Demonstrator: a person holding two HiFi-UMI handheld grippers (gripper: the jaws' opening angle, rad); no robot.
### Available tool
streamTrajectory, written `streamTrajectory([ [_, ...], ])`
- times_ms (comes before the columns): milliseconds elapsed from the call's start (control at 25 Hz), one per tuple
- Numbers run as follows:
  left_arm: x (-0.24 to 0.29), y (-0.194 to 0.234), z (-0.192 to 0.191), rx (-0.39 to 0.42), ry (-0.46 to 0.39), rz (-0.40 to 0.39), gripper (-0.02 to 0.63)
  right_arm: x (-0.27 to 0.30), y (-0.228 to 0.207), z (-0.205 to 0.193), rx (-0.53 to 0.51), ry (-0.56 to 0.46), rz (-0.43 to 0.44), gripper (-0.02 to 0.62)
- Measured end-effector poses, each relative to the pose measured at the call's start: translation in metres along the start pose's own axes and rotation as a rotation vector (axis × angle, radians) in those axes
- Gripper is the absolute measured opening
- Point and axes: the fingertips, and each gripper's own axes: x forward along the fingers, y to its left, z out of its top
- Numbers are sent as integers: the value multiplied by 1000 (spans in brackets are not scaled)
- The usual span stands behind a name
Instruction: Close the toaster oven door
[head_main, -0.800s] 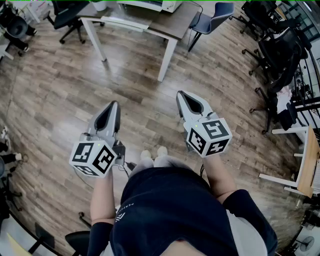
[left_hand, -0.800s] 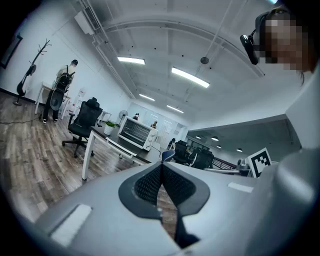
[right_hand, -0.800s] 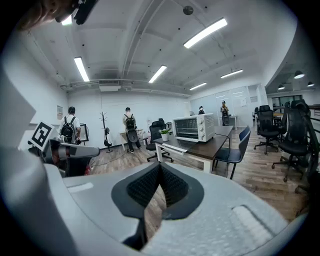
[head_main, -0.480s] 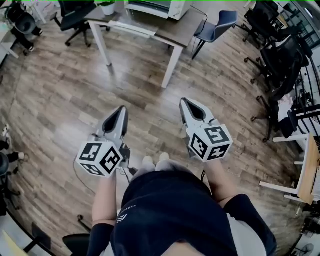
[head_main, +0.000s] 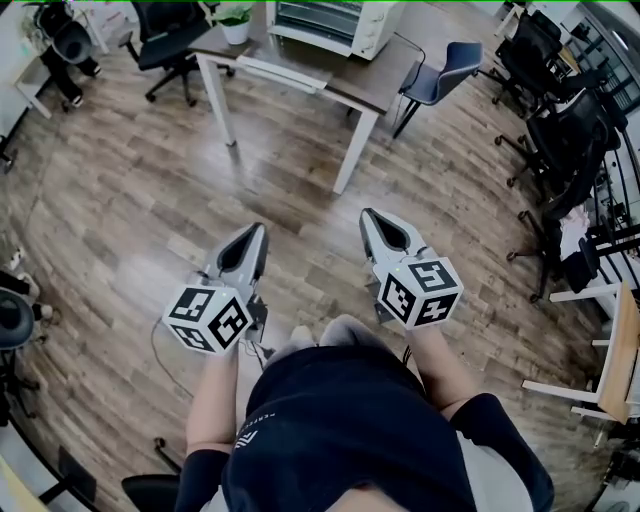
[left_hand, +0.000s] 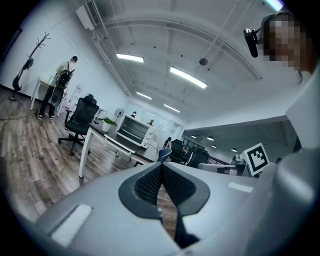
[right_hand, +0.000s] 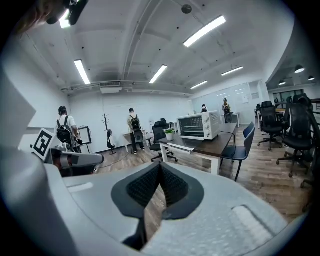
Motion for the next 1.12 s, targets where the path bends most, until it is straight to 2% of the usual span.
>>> streamTrajectory([
  [240,5,12,-11,25,36,4,15,5,9,-5,-6,14,24,3],
  [400,15,19,-10,-14,4,8,15,15,-3,-10,8,30,20,3],
  [560,32,26,-1,-21,-9,17,17,33,-18,-8,15,23,15,3],
  [720,60,30,5,-9,-35,7,17,59,-35,-3,21,32,43,3],
  [880,96,41,21,-7,-67,37,15,90,-55,14,14,29,83,3],
  [1000,127,45,26,-34,-42,31,72,112,-74,25,13,33,97,3],
  [1120,152,49,31,-45,-34,33,88,131,-93,31,20,42,107,3],
])
